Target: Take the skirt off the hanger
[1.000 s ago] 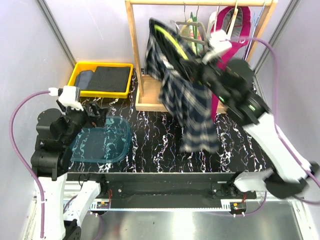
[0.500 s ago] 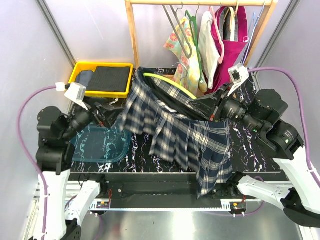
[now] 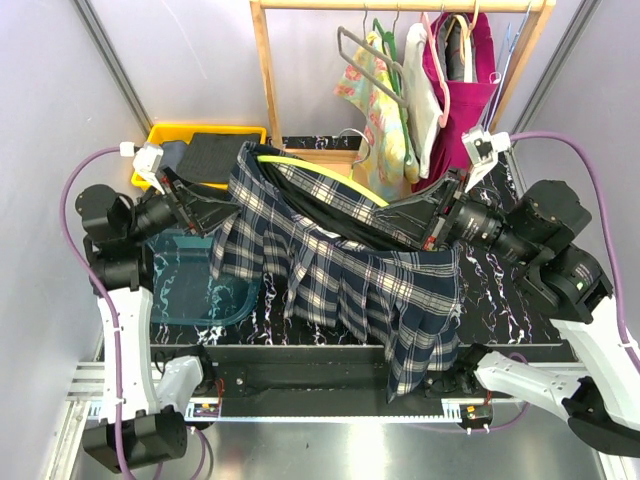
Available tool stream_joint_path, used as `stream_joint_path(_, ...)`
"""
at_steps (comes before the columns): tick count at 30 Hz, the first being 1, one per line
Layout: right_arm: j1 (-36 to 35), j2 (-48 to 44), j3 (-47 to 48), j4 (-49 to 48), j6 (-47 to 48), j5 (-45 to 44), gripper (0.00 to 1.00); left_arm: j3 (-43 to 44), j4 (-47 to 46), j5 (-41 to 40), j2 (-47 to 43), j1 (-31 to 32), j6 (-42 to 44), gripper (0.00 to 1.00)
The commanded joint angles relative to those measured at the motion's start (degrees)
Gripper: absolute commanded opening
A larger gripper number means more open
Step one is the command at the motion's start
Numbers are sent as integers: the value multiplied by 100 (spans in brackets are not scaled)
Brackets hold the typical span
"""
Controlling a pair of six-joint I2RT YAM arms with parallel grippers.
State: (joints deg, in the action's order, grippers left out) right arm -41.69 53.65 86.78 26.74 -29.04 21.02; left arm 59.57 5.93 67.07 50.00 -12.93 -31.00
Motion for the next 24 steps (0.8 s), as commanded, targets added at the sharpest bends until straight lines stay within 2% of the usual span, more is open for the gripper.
stream_joint_path(1,-23,-188,199,-1496,-497,306,0,-68,-682,738,107,-25,-136,79)
stream_joint_path(3,-23,-153,190,-1593,-585,350,0,-25,-359,563,142,-34,331,78)
stream_joint_path(7,-23,-135,137,-1681,-708,368,0,54,-768,798,317,-17,-89,76)
stream_joint_path(10,-14,-135,-64,-1830,-770,333,0,107,-1094,1158,475,71,-344,54)
stream_joint_path(11,-23,-144,-117,-1874,-796,324,0,160,-1129,1299,528,97,-397,28)
stream_joint_path(13,-23,-92,-318,-1945,-814,324,0,317,-1121,1686,686,168,-441,5)
stream_joint_path(14,-23,-83,-416,-1962,-805,333,0,379,-1103,1756,730,168,-529,0)
stream_joint_path(19,-23,49,-1170,-2199,-866,359,0,757,-875,1924,889,159,-530,3)
stream_joint_path(24,-260,268,-1506,-2358,-718,316,0,766,-857,1652,652,238,-389,0)
